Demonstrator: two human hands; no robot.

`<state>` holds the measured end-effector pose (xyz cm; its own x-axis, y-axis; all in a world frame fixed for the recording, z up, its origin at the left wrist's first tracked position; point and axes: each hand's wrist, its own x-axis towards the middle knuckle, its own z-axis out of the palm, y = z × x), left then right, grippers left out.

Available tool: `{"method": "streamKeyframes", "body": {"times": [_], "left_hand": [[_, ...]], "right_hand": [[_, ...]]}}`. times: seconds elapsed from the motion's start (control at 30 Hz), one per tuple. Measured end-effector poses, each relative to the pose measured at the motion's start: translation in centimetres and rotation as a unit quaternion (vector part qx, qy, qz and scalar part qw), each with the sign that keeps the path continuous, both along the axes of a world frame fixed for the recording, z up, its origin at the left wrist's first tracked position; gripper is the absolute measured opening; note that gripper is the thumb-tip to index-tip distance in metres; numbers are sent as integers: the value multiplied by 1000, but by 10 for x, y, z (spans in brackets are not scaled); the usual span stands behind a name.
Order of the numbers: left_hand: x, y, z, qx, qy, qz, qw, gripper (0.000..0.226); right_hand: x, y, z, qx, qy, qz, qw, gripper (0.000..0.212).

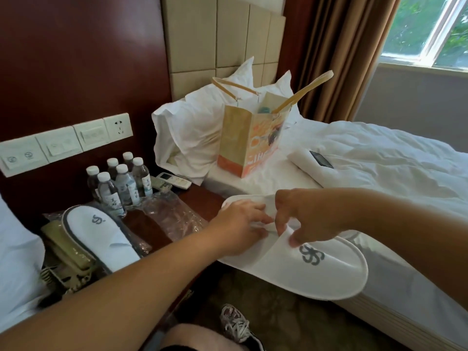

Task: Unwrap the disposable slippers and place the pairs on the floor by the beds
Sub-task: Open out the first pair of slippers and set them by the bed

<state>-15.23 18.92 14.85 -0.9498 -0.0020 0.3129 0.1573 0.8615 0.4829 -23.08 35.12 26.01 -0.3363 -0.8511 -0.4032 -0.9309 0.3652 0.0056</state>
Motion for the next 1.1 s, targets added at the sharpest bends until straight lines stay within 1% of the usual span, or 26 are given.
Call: {"method": "streamKeyframes", "body": {"times": [0.1,0.23,0.37,0.47,0.6,0.7,0.73,0.8,0.83,0.87,0.9,0.93,1.0,1.03,1.1], "left_hand": [[-22,-13,-19,17,-33,17,999,27],[-59,-20,-26,31,-46,9,998,23],[-96,-2,-32,13,-41,-13,999,19],[-114,26,-38,10,-30,-16,999,18],[-118,72,-51,2,-24,-10,1000,19],[-106,108,-58,-35,-53,6,998,24],[-99,120,-57,-42,-57,21,997,25],[-81,140,-52,-47,-34,68,996,28],[-70,149,-47,-36,-24,80,996,30],[-59,158,-42,-5,-30,72,997,30],[-49,166,-37,44,-54,49,996,26],[-39,176,-31,94,-90,21,991,22],[-20,194,-19,169,-164,-28,971,22],[-13,201,-12,193,-196,-49,960,23],[-6,212,-1,208,-257,-88,940,30]], "right_hand": [[-28,-12,-9,27,-15,-5,1000,25],[-59,-14,-11,38,-49,-22,998,26],[-78,2,-11,52,-50,-47,996,32],[-85,25,-13,59,-48,-97,992,34],[-75,66,-20,55,-43,-168,983,36],[-54,98,-27,61,-23,-189,980,38],[-45,109,-28,63,-19,-199,978,39],[-26,129,-30,69,-17,-220,973,39],[-17,138,-30,71,-21,-235,969,37],[-8,146,-31,68,-28,-250,965,36],[1,153,-31,59,-34,-265,962,34],[9,159,-31,46,-39,-277,959,34],[25,169,-30,26,-39,-289,956,36],[32,173,-30,23,-36,-292,955,37],[45,183,-33,22,-23,-293,956,39]]}}
